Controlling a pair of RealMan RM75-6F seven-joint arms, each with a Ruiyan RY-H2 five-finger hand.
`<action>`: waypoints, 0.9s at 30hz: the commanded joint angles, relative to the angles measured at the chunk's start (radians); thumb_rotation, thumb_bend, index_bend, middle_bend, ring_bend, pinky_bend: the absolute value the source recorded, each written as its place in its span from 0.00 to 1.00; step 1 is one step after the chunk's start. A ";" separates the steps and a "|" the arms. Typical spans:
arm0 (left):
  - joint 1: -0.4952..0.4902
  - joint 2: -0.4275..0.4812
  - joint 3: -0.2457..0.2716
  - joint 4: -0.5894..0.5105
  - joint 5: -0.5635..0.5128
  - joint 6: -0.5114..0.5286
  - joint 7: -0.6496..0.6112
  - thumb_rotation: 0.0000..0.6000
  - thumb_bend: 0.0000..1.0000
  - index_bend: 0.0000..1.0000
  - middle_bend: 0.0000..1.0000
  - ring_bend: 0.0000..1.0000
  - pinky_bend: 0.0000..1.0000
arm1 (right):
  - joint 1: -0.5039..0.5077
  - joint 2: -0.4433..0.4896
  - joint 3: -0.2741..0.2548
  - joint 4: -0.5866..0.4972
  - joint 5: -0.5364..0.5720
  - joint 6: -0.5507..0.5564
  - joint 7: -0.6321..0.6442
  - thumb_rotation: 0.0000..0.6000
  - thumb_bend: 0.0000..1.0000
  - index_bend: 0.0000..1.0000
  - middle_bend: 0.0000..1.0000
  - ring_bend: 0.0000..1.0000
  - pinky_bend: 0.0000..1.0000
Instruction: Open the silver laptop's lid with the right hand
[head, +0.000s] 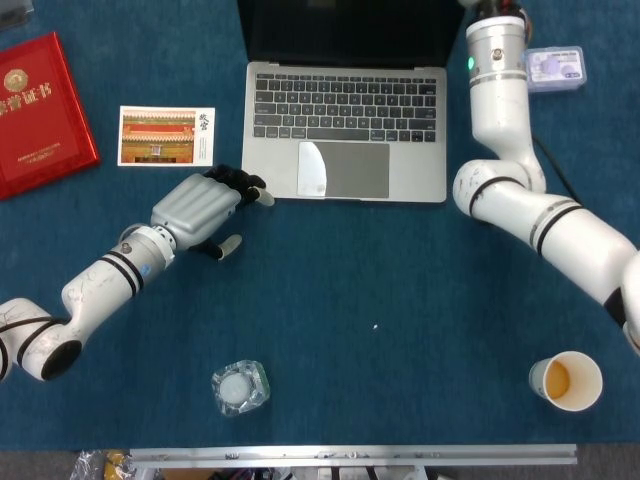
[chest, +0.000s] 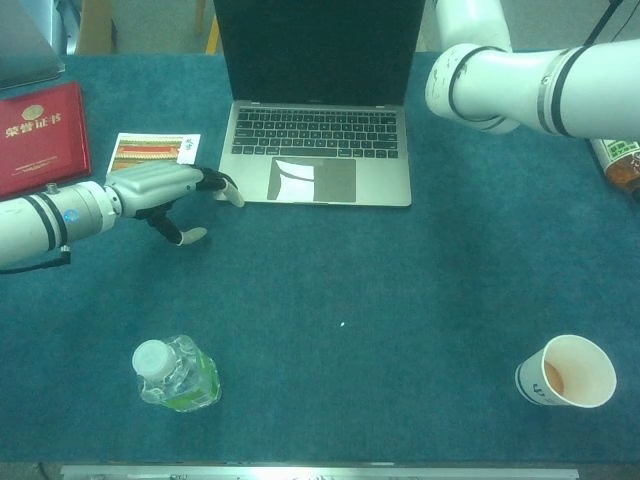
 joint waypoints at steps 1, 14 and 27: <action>-0.001 0.001 0.001 0.000 -0.002 -0.003 0.005 1.00 0.42 0.20 0.14 0.09 0.07 | 0.004 -0.009 0.003 0.025 -0.001 -0.009 0.003 1.00 0.05 0.12 0.18 0.05 0.19; 0.004 0.013 -0.005 -0.023 -0.011 0.008 0.024 1.00 0.42 0.20 0.14 0.09 0.07 | -0.040 0.044 0.008 -0.141 -0.028 0.021 0.062 1.00 0.05 0.12 0.18 0.05 0.19; 0.042 0.089 -0.025 -0.090 -0.024 0.092 0.035 1.00 0.42 0.20 0.14 0.09 0.07 | -0.178 0.223 -0.039 -0.574 -0.042 0.124 0.038 1.00 0.05 0.12 0.18 0.05 0.19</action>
